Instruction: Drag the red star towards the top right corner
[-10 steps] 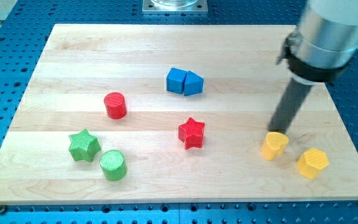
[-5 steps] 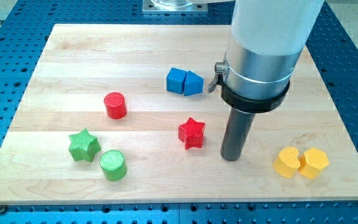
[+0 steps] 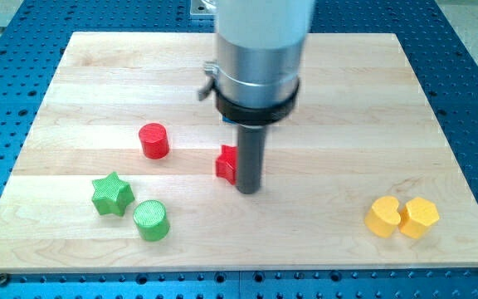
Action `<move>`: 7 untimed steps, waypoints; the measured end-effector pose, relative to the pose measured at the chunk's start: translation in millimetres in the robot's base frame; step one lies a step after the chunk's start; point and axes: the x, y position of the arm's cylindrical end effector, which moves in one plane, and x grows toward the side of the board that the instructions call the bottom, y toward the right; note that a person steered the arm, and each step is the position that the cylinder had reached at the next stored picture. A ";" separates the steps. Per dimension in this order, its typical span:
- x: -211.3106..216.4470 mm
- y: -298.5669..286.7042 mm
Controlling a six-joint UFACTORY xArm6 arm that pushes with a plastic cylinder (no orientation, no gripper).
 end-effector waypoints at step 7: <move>-142.4 -111.7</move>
